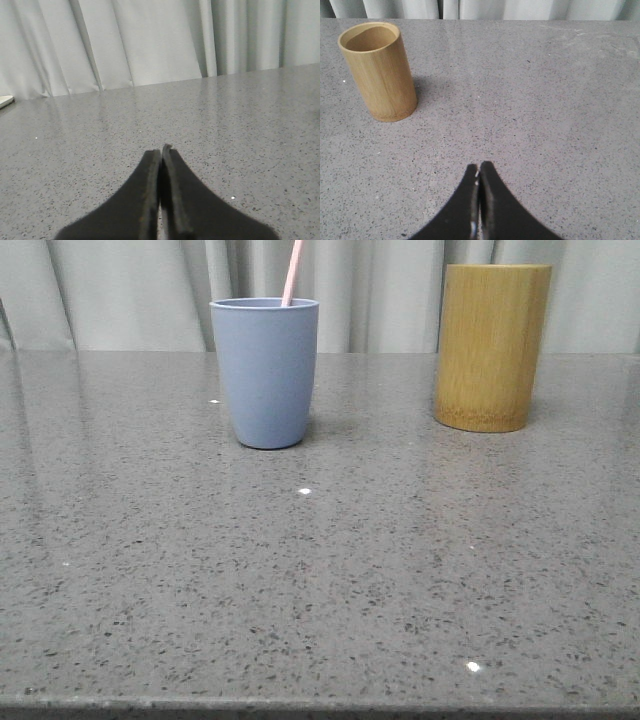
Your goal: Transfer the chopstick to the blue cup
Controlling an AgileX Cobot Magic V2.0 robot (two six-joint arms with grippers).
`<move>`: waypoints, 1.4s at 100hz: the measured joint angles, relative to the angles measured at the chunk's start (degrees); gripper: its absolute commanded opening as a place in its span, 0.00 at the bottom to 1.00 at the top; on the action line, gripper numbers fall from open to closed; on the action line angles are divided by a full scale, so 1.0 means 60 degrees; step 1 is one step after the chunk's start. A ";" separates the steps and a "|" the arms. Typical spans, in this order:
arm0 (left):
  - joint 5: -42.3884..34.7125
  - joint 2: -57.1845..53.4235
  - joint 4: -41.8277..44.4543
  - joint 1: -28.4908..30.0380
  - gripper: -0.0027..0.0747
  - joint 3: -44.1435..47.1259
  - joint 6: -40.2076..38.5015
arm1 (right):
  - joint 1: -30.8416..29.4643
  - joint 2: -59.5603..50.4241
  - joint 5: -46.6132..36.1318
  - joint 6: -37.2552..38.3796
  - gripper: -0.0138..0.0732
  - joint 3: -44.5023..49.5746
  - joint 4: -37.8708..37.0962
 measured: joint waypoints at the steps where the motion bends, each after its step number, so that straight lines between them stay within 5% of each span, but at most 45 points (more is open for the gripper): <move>1: 0.0000 0.0000 0.0000 0.0000 0.01 0.0000 0.0000 | 0.0000 0.0000 0.0000 0.0000 0.08 0.0000 0.0000; 83: 0.0006 0.0000 0.0000 0.0000 0.01 0.0000 0.0000 | 0.0000 -0.0016 -0.0044 -0.0243 0.08 0.0150 -0.0019; 117: 0.0024 0.0000 0.0000 0.0000 0.01 0.0000 0.0000 | -0.0116 -0.1130 -0.2692 -0.2035 0.08 0.2289 0.0670; 140: 0.0024 0.0000 0.0000 0.0000 0.01 0.0000 0.0000 | -0.1636 -0.2587 -0.3415 -0.3284 0.08 0.3630 0.2351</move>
